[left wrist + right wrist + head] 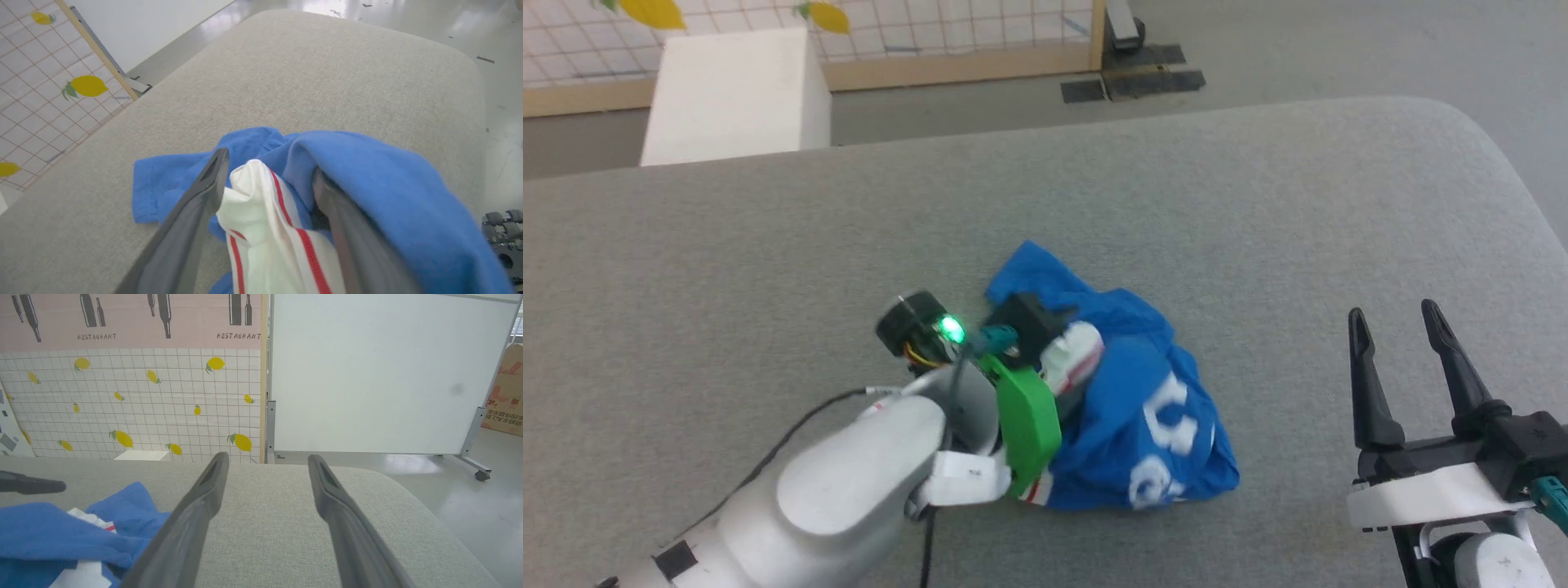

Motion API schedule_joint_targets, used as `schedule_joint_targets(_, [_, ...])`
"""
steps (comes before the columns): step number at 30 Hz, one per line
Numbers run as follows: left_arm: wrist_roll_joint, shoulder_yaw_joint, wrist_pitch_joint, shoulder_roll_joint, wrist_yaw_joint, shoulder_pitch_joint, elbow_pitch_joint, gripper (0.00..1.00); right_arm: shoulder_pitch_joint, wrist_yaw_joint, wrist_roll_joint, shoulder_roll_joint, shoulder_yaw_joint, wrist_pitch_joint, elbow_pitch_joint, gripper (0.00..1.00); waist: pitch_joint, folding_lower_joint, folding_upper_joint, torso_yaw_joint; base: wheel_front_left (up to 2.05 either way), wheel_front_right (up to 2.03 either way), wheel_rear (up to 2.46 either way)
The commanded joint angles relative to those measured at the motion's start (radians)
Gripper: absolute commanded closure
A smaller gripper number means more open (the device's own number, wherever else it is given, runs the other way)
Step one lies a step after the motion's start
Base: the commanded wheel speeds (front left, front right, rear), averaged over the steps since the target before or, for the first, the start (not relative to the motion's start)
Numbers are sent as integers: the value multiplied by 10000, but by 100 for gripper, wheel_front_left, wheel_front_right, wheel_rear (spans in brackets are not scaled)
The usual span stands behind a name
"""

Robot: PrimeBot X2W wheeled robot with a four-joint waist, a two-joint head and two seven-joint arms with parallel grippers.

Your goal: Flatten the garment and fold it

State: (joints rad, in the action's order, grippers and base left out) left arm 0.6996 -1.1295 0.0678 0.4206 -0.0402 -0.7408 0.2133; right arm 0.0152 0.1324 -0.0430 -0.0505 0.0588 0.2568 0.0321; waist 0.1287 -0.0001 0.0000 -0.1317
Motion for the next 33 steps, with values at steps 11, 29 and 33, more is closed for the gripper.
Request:
schedule_joint_targets(11, [-969, 2444, -3255, 331, 3219, 1232, -207, 0, -206, -17, 92, 3, 204, 49, 39, 0, -515, 1, 0, 971, 0, 0, 0])
schedule_joint_targets(29, [-3764, 8281, -3294, -1080, 3313, 6304, -1510, 0, -271, -17, 130, 3, 315, 49, -6, 0, -503, 1, 0, 1309, 0, 0, 0])
schedule_joint_targets(33, [-4256, 9114, -3294, -1593, 2526, 6914, -1740, 0, -327, -17, 121, 3, 388, 49, -24, 0, -529, 1, 0, 1385, 0, 0, 0])
